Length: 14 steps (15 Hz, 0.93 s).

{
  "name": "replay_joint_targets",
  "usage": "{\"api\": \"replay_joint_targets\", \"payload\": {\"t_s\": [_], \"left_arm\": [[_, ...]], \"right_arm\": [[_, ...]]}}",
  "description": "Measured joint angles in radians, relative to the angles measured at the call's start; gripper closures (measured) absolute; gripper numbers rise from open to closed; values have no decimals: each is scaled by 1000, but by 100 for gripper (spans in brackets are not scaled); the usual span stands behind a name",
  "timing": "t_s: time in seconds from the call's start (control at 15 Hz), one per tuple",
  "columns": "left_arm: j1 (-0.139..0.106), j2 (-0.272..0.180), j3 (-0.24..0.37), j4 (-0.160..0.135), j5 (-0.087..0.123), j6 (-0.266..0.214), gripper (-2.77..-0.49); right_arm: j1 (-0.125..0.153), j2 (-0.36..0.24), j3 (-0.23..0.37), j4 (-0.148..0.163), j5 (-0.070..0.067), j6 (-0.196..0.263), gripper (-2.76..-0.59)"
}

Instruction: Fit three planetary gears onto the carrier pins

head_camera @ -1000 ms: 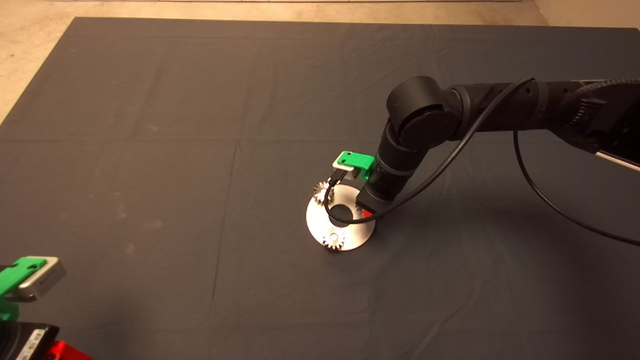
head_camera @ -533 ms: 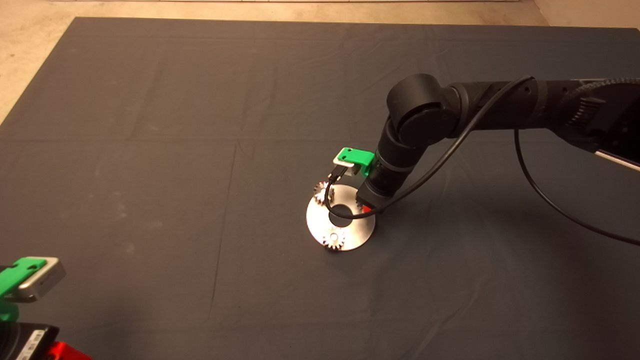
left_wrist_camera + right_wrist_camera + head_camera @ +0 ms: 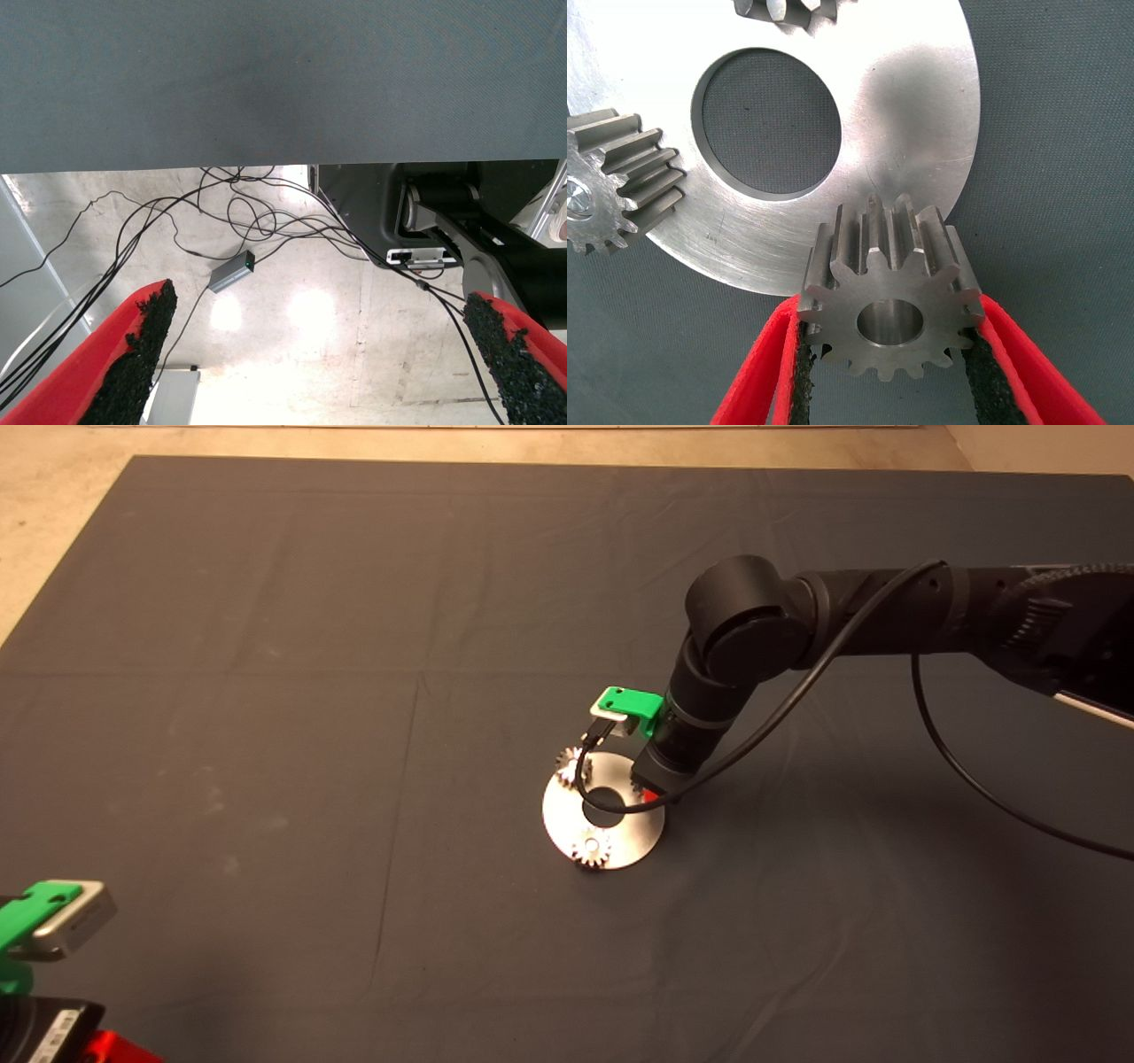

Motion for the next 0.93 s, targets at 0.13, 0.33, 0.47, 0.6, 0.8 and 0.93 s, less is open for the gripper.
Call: {"api": "replay_joint_targets", "payload": {"t_s": [0.13,0.33,0.47,0.6,0.8,0.93], "left_arm": [[0,0,0,0,0,0,-233],[0,0,0,0,0,0,-233],[0,0,0,0,0,0,-233],[0,0,0,-1,0,0,-233],[0,-2,0,-1,0,0,-233],[0,-2,0,-2,0,0,-233]], "right_arm": [[0,0,0,-2,0,-1,-101],[-1,0,-3,-6,0,-4,-102],[-1,0,-5,-7,0,-7,-102],[-2,0,-7,-7,0,-8,-102],[-2,0,-9,-8,0,-8,-102],[-2,0,-9,-8,0,-8,-102]]}}
